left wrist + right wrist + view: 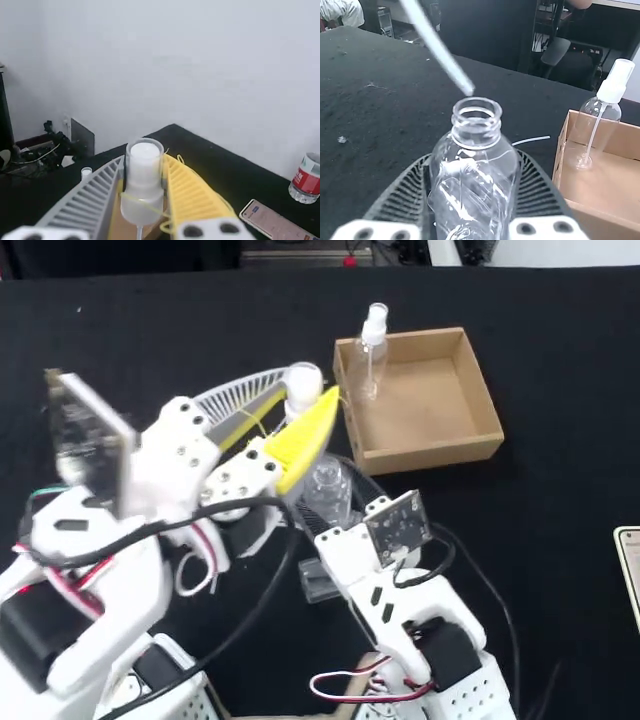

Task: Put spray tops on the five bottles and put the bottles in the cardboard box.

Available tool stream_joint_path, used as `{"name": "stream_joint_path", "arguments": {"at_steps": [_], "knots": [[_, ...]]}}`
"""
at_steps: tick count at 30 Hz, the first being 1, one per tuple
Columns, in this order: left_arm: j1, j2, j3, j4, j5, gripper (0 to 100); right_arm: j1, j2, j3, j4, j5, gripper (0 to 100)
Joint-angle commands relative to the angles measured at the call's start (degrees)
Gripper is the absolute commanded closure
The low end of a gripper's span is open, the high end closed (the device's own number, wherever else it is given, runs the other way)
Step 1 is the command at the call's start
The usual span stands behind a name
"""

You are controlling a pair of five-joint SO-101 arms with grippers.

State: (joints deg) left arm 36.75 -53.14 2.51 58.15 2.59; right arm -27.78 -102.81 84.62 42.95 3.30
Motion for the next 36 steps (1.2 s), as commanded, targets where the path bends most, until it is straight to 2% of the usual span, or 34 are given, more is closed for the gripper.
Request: {"name": "stream_joint_path", "arguments": {"at_steps": [1, 13, 18, 22, 25, 36], "knots": [[0.57, 3.16, -0.22, -0.18, -1.05, 96, -0.53, -1.45, -0.13, -0.26, 0.18, 93.9], [0.48, 7.21, 0.48, 0.35, -1.05, 96, -0.53, -1.45, -0.13, -0.18, 0.18, 93.9], [0.57, 7.30, 6.02, 0.18, -0.97, 95, -0.53, -1.45, -0.13, -0.09, 0.18, 93.9], [0.48, 6.68, 9.45, 0.18, -0.79, 85, -0.53, -1.45, -0.13, -0.09, 0.18, 93.9], [-2.33, 6.59, 9.71, 0.26, -0.53, 78, -0.53, -1.45, -0.13, -0.09, 0.18, 93.9], [-11.21, 6.59, 9.19, 1.93, -0.79, 79, -0.53, -1.45, -0.13, 0.00, 0.18, 93.9]]}}
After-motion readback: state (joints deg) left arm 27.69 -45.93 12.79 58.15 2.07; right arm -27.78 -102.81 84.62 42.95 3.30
